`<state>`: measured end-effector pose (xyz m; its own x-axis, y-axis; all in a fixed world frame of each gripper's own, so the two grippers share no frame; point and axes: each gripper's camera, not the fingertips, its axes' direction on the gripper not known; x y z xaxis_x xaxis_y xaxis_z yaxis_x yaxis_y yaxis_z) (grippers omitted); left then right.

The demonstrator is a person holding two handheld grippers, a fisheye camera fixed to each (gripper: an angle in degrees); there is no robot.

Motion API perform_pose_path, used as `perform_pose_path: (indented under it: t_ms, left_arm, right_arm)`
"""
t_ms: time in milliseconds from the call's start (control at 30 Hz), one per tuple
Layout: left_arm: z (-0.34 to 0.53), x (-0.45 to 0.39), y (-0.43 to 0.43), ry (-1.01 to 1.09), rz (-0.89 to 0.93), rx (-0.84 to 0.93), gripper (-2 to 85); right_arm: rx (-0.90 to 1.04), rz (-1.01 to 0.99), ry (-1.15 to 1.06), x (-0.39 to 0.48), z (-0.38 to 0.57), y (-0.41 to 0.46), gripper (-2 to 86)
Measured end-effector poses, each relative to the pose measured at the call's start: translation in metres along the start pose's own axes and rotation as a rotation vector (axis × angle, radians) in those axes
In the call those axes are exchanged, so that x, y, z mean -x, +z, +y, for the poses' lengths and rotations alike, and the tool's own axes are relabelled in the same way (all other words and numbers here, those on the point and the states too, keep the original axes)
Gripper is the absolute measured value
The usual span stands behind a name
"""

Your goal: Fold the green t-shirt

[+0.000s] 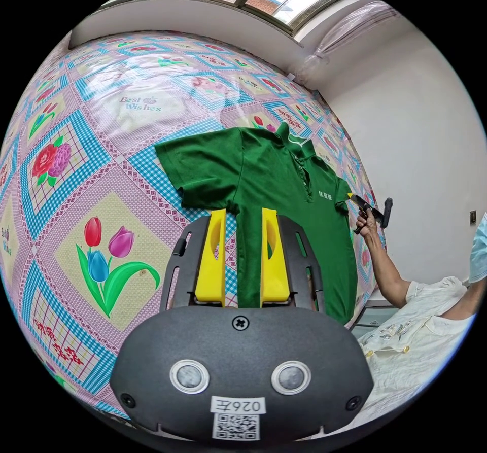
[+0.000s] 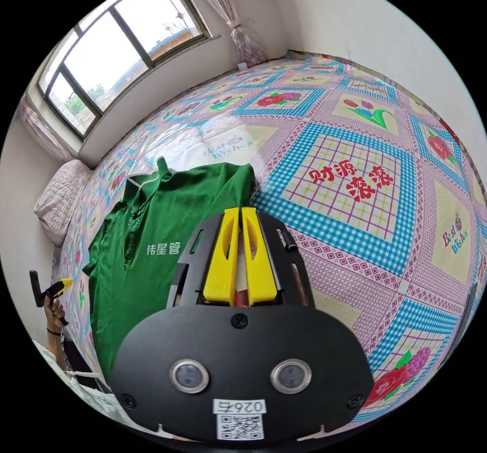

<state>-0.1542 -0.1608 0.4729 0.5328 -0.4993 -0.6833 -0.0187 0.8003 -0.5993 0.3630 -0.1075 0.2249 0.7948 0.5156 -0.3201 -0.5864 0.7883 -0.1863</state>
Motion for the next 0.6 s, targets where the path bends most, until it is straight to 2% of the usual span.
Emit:
perform_pose_path:
  t_ms: [200,433,600]
  left_arm:
    - [-0.001,0.005,0.003,-0.004,0.002,-0.003,10.9]
    - [-0.005,0.008,0.007,0.004,0.01,0.004,10.9]
    - [-0.007,0.016,0.003,0.005,-0.015,0.002,11.1]
  right_arm:
    - [-0.042,0.023,-0.213,0.069,-0.016,-0.012,-1.3]
    - [0.211,0.063,-0.506,0.148,-0.023,0.062,2.9]
    - [0.172,0.013,-0.482,0.147,-0.02,0.04,5.5]
